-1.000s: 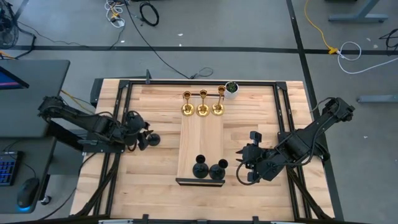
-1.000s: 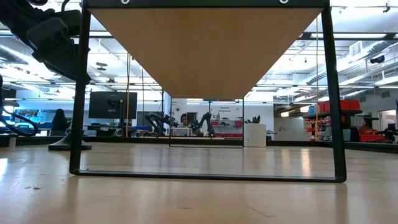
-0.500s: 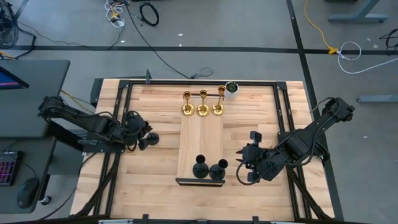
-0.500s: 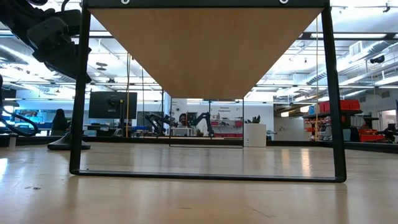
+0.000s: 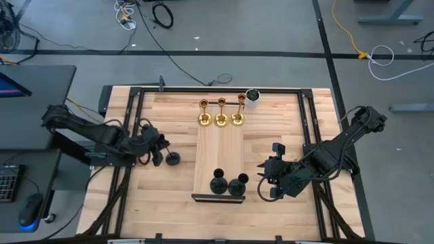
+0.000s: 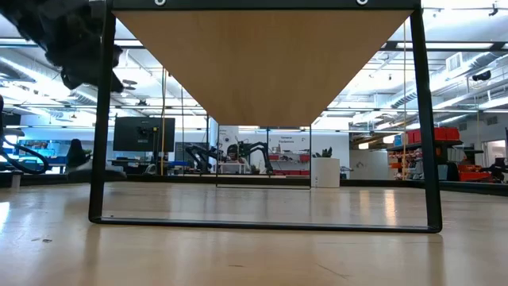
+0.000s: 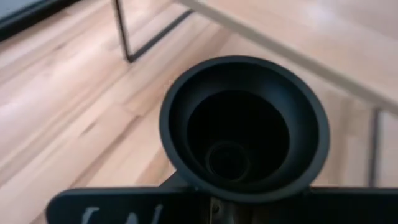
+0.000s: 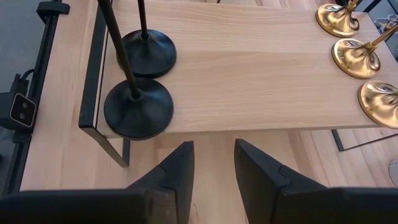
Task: Pick & Place candle stick holders
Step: Put the black candle holder aligned with the black candle holder on the shelf
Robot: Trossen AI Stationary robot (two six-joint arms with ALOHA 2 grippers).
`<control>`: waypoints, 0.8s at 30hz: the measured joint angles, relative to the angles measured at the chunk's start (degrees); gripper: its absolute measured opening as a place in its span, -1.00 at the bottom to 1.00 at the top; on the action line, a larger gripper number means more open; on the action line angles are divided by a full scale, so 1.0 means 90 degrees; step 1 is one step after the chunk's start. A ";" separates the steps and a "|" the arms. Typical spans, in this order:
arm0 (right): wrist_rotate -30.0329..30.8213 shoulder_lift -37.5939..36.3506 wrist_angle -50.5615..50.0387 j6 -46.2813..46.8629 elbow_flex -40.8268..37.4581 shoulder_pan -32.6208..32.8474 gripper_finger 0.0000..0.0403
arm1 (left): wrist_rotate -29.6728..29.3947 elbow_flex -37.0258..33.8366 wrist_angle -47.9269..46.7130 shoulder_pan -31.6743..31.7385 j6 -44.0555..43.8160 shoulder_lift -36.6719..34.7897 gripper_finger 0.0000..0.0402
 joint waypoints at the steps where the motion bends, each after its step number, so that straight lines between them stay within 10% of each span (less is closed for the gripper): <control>1: 0.0001 0.0000 0.0000 -0.0001 0.0001 0.0001 -0.43 | 0.0113 0.0081 -0.0001 -0.0001 0.0001 0.0000 -0.89; 12: 0.0002 -0.0002 0.0000 -0.0002 0.0002 0.0002 -0.43 | 0.1273 0.1700 0.0366 -0.0145 0.0453 0.0267 -0.89; 24: 0.0002 -0.0002 0.0041 -0.0049 0.0005 0.0002 -0.43 | 0.1354 0.4432 0.0160 -0.0829 0.1706 0.2703 -0.89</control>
